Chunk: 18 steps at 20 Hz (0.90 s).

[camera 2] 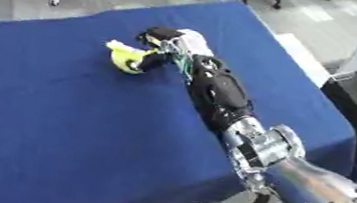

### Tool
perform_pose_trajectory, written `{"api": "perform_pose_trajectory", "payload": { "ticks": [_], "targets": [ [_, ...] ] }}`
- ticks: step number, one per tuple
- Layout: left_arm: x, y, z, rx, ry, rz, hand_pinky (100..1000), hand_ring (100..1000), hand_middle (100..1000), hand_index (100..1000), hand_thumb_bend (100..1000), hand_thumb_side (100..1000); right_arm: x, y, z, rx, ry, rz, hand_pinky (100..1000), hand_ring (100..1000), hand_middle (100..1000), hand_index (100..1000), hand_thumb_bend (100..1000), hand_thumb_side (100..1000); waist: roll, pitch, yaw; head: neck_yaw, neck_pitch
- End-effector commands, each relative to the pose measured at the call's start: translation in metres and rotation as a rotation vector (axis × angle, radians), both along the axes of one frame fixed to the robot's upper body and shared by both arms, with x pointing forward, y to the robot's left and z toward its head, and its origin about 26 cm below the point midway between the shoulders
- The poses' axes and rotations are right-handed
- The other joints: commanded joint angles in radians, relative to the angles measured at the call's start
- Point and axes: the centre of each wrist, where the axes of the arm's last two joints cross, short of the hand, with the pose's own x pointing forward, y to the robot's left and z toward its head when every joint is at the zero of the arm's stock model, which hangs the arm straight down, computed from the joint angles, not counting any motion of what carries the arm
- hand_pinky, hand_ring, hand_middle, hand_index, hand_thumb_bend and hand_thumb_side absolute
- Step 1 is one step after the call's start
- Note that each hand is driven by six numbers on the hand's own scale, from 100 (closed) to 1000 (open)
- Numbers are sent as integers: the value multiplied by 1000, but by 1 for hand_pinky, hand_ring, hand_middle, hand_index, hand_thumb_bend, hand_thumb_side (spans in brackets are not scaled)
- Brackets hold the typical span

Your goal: Pick up the objects with one hand, pass them to the other hand, and then place them into the box on the other side of the table.

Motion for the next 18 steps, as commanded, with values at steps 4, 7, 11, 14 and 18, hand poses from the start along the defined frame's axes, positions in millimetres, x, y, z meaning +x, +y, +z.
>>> {"api": "perform_pose_trajectory", "payload": {
  "ticks": [4, 7, 11, 14, 18],
  "targets": [
    [0, 0, 4, 4, -17, -4, 783, 681, 752, 898, 100, 765, 1, -12, 8, -53, -9, -27, 732, 591, 557, 673, 195, 344, 2, -15, -3, -1, -2],
    [0, -1, 3, 2, -14, -4, 783, 680, 752, 898, 101, 766, 0, -13, 12, -44, -77, -32, 705, 483, 453, 513, 127, 212, 3, -15, -3, 2, -2],
    [1, -1, 2, 0, -11, -1, 782, 679, 751, 897, 101, 766, 0, -7, 27, -7, -242, 5, 673, 338, 350, 388, 100, 100, 3, -15, -4, 6, -2],
    [1, -2, 1, -1, -8, -1, 782, 678, 750, 896, 100, 764, -3, 4, 44, 37, -373, 74, 660, 285, 321, 364, 100, 100, 3, -15, -5, 7, -2],
    [1, -3, -1, 2, -3, -1, 781, 677, 760, 894, 100, 765, -12, 29, 66, 111, -498, 200, 653, 267, 310, 358, 100, 100, 2, -16, -6, 11, -2]
  ]
}}
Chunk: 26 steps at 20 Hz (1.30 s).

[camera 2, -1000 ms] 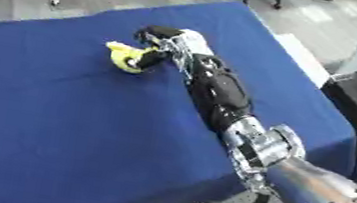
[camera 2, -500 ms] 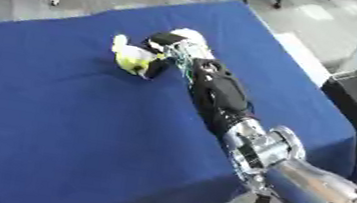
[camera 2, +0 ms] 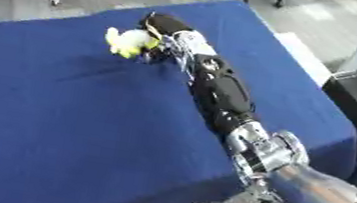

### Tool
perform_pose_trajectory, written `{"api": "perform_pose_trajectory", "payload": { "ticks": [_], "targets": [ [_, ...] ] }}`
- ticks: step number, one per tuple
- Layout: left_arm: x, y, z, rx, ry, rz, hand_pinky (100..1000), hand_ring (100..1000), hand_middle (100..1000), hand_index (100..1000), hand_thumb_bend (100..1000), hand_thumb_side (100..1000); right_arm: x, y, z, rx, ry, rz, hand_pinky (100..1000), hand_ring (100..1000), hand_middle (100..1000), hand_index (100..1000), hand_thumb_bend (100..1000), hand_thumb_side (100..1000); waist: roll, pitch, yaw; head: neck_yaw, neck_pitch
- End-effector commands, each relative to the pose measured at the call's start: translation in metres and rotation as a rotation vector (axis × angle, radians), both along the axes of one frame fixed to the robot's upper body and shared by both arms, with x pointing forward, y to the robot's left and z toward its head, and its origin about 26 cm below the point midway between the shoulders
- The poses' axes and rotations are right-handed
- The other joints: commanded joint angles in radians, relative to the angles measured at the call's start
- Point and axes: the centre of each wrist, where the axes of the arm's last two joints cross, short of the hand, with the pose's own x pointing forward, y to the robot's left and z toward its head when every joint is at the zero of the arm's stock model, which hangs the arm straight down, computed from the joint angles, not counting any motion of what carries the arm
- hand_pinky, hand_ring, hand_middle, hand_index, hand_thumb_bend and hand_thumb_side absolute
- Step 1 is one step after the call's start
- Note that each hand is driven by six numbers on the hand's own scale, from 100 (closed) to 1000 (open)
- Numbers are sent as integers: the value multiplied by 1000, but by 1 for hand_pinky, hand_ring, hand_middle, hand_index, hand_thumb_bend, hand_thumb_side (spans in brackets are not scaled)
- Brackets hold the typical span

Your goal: Pick up the objects with one hand, pass them to the other hand, and then place them into the box on the other side of the table.

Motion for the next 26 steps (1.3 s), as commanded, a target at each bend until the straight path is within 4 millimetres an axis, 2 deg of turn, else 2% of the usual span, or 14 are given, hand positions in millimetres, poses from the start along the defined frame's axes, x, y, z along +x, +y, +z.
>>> {"api": "perform_pose_trajectory", "payload": {
  "ticks": [1, 7, 9, 10, 11, 15, 19, 25, 26],
  "targets": [
    [0, -1, 3, 10, -12, -2, 781, 677, 765, 893, 100, 766, -7, 19, 36, 35, -139, 114, 654, 268, 311, 358, 100, 100, -1, -16, -1, 6, -2],
    [0, -3, 0, 38, -9, 5, 772, 676, 769, 891, 100, 763, -35, 73, 51, 132, -180, 363, 645, 260, 306, 359, 100, 100, -4, -16, 0, 34, -2],
    [1, -4, -2, 46, -4, 13, 770, 673, 768, 890, 100, 760, -49, 95, 50, 192, -172, 464, 638, 256, 302, 357, 100, 100, -5, -16, 0, 64, -2],
    [2, -5, -3, 48, -1, 17, 768, 673, 767, 889, 100, 759, -55, 103, 50, 217, -166, 505, 636, 255, 302, 357, 100, 144, -5, -15, -1, 78, -2],
    [3, -5, -5, 51, 2, 21, 767, 671, 765, 888, 100, 759, -63, 114, 50, 245, -161, 556, 635, 255, 301, 358, 100, 100, -5, -14, -1, 96, -2],
    [6, -8, -11, 62, 19, 42, 762, 667, 765, 882, 100, 757, -94, 145, 48, 347, -125, 720, 627, 254, 297, 356, 100, 100, -3, -11, -7, 171, -2],
    [8, -11, -16, 97, 23, 60, 769, 677, 776, 884, 100, 750, -116, 165, 41, 409, -60, 843, 620, 250, 293, 354, 100, 103, -3, -8, -15, 241, -2],
    [7, -20, -16, 188, -21, 23, 778, 699, 794, 896, 100, 741, -131, 176, 31, 482, 38, 936, 611, 245, 287, 352, 100, 141, -3, -4, -25, 320, -2],
    [7, -22, -16, 202, -30, 14, 779, 702, 794, 897, 100, 682, -132, 177, 30, 488, 53, 945, 609, 244, 286, 352, 100, 129, -3, -3, -26, 331, -2]
  ]
}}
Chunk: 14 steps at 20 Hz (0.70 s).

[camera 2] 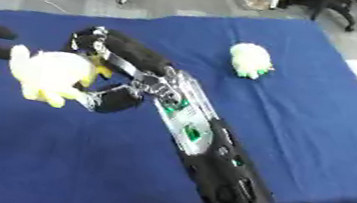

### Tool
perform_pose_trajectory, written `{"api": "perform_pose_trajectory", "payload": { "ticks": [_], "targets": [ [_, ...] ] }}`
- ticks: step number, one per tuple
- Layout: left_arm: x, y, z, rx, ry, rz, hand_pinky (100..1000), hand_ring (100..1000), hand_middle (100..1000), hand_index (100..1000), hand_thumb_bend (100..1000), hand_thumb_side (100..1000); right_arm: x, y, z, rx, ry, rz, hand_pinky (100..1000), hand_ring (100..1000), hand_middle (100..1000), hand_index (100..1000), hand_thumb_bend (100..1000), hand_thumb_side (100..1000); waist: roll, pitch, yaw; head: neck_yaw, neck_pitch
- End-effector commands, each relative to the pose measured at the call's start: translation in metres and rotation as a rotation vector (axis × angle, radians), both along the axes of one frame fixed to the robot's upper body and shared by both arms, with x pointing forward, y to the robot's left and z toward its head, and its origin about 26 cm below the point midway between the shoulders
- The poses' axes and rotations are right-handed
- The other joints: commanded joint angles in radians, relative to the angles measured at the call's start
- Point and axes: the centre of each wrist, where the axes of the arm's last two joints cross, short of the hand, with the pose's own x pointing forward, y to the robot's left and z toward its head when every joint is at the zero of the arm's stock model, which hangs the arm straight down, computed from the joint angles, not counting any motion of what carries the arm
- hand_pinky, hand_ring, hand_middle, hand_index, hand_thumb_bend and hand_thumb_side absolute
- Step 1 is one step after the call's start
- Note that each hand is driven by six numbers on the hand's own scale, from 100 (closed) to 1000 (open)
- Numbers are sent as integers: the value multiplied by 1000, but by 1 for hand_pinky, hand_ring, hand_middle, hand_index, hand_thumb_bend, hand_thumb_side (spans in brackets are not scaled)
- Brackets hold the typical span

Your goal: Pick up the objects with one hand, pass them to the other hand, and then place them into the box on the other side of the table.

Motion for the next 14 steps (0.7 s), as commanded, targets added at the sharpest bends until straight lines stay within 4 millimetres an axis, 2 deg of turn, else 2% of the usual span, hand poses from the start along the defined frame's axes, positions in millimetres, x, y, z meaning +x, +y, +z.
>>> {"api": "perform_pose_trajectory", "payload": {
  "ticks": [1, 8, 9, 10, 11, 14],
  "targets": [
    [-1, -7, 8, 46, -47, -37, 781, 706, 799, 898, 100, 724, -7, 7, 9, 26, 5, 62, 608, 244, 286, 352, 100, 154, 1, -7, -2, 39, -2],
    [-7, -17, 13, 173, -105, -105, 795, 730, 816, 918, 100, 612, -12, 7, 2, 37, 65, 98, 603, 242, 283, 351, 100, 179, 0, -1, -7, 56, -2],
    [-8, -17, 15, 191, -118, -112, 798, 736, 821, 924, 150, 582, -13, 6, 1, 36, 72, 102, 603, 241, 283, 350, 100, 184, -1, 0, -7, 54, -2],
    [-9, -18, 16, 209, -132, -119, 799, 737, 822, 925, 158, 576, -13, 5, 1, 35, 79, 106, 602, 241, 283, 350, 100, 185, -1, 0, -7, 53, -2],
    [-10, -18, 19, 230, -149, -127, 803, 743, 826, 931, 242, 537, -14, 4, 0, 35, 87, 110, 601, 240, 282, 350, 100, 190, -1, 0, -7, 51, -2],
    [-14, -18, 23, 290, -189, -150, 806, 751, 832, 935, 285, 520, -14, 2, -1, 35, 108, 119, 600, 239, 281, 349, 100, 194, -2, 0, -8, 44, -2]
  ]
}}
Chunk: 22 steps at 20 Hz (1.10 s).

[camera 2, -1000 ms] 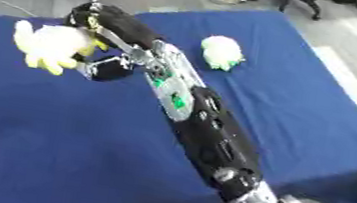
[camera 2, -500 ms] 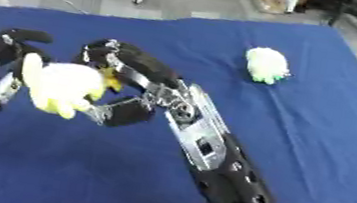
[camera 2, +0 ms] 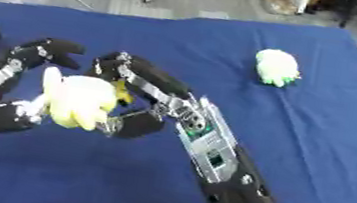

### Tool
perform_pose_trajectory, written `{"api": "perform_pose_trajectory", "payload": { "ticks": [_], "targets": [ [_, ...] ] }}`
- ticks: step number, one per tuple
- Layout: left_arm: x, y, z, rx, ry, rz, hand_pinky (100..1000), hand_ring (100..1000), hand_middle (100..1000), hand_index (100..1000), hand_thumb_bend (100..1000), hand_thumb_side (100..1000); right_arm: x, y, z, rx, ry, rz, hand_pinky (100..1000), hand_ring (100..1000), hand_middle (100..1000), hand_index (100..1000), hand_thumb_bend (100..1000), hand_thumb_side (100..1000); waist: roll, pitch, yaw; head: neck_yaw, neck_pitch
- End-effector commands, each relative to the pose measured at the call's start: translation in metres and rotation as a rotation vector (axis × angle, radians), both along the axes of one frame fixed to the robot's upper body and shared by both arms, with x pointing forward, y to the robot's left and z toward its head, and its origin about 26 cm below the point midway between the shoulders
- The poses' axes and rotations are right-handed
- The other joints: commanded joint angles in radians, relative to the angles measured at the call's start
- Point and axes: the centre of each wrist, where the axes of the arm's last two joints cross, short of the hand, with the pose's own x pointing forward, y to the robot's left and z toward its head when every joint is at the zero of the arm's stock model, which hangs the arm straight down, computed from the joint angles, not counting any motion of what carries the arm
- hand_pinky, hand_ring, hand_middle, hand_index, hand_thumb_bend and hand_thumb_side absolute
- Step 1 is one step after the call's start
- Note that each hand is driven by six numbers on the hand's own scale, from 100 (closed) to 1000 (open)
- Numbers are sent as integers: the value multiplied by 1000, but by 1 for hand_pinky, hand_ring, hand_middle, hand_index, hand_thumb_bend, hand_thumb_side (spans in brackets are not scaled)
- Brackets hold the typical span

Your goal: Pick up the objects with one hand, pass them to the other hand, and then place them into the box on the other side of the table.

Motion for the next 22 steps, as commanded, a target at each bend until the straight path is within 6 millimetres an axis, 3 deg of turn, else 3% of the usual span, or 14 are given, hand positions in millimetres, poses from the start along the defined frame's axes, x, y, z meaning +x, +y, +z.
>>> {"api": "perform_pose_trajectory", "payload": {
  "ticks": [1, 5, 16, 22],
  "targets": [
    [-4, 0, 11, 76, -63, -32, 807, 754, 833, 936, 322, 501, -5, 1, 13, 22, -23, 33, 600, 239, 281, 349, 100, 185, -1, -8, -1, -7, -2],
    [-6, 4, 12, 128, -73, -36, 807, 757, 834, 936, 297, 512, -4, -2, 11, 19, -9, 27, 599, 239, 280, 349, 100, 197, -2, -8, -4, -18, -2],
    [-11, 18, 9, 258, -97, -6, 814, 771, 837, 941, 431, 534, -3, -6, 9, 24, 7, 1, 597, 238, 280, 349, 100, 194, 1, -9, -10, -31, -2],
    [-13, 25, 9, 289, -102, 9, 814, 772, 837, 940, 459, 535, -2, -8, 9, 24, 10, -9, 596, 238, 279, 348, 100, 192, 2, -8, -12, -29, -2]
  ]
}}
